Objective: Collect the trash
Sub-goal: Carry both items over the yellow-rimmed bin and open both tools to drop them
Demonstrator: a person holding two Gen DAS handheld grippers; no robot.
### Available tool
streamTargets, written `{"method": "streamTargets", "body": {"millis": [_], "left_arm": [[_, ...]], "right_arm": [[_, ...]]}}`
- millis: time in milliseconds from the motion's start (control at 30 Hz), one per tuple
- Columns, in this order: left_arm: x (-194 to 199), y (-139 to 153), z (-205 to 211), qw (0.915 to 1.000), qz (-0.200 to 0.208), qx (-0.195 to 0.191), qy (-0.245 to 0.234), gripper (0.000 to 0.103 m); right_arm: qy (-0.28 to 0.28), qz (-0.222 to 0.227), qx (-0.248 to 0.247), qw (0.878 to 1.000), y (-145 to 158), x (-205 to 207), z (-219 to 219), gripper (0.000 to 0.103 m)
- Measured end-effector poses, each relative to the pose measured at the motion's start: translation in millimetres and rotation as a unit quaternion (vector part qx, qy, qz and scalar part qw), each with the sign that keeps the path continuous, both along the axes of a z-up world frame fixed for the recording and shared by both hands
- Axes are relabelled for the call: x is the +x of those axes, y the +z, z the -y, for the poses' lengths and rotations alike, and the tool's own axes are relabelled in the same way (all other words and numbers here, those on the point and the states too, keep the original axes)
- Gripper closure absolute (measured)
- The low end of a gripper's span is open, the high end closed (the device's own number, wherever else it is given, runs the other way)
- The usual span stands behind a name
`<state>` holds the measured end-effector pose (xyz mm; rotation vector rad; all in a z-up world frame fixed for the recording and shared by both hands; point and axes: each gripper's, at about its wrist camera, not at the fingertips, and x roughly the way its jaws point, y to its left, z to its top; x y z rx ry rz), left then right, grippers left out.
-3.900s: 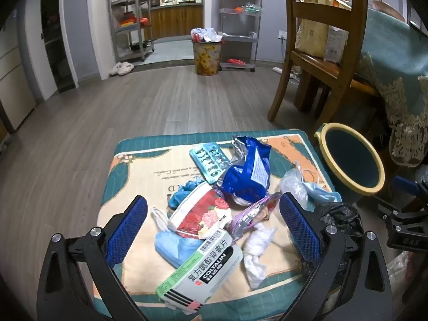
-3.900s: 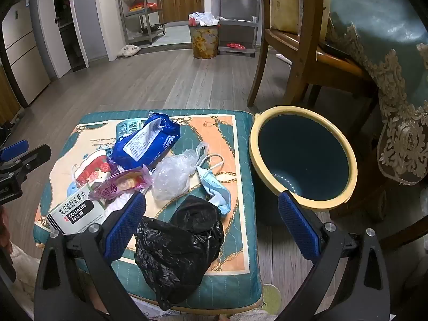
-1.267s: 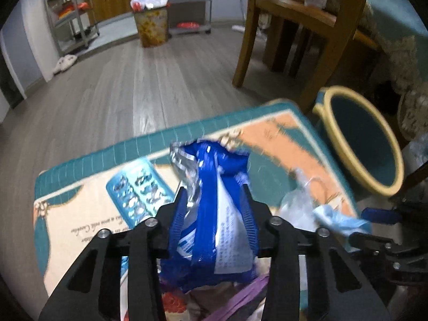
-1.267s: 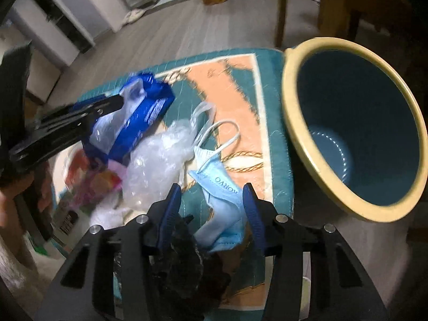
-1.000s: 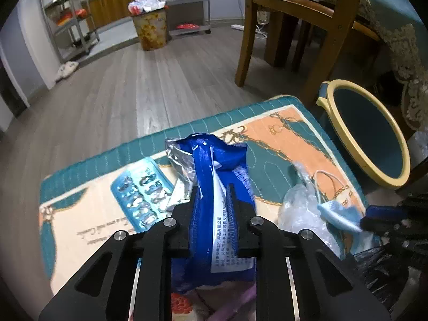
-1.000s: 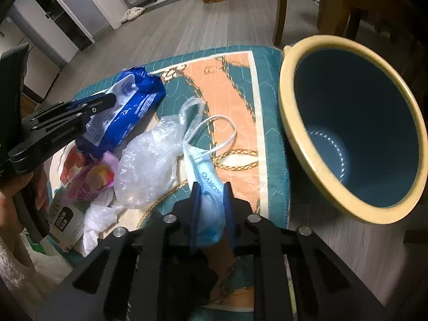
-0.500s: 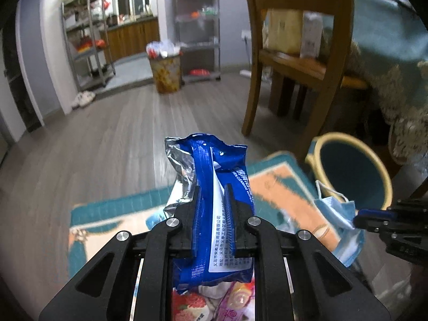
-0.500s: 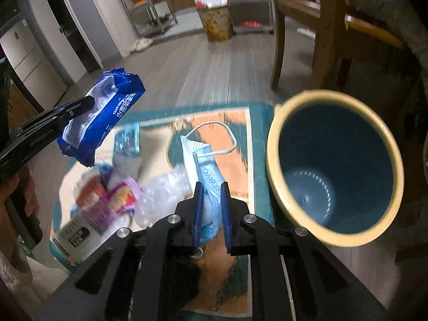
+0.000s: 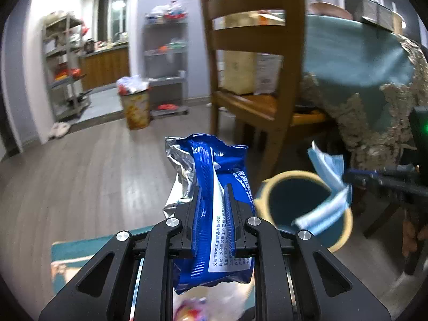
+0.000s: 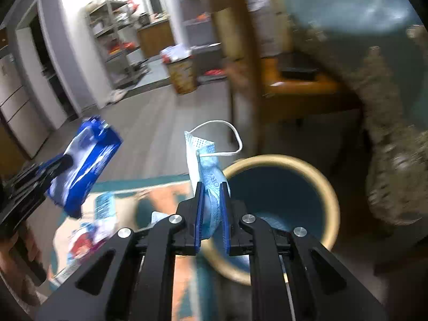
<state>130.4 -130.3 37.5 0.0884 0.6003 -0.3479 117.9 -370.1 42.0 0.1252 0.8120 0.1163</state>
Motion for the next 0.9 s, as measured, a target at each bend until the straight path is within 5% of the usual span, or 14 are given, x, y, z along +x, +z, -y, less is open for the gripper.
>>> {"method": "streamTargets", "body": {"millis": [300,567,733,900], "left_arm": [[15.6,-28.5,95.3,0.9954,-0.029,0.001,-0.092,0.085],[29.3,-73.9,151.2,0.9877,-0.08,-0.014,-0.134,0.084],[34.4,-87.0,165.6,0.9869,-0.084,-0.009,-0.137,0.067],[36.6,-85.0,159.3,0.9878,-0.082,-0.011,-0.131,0.066]], "right_arm": [[-0.071,-0.031,-0.027,0.997,-31.7,12.4,84.2,0.092],[-0.061,-0.081,-0.046,0.994,-71.4,20.0,82.1,0.091],[-0.075,-0.089,-0.036,0.993,-76.4,16.9,90.7,0.07],[-0.09,-0.092,-0.019,0.992,-77.9,13.4,97.8,0.068]]}}
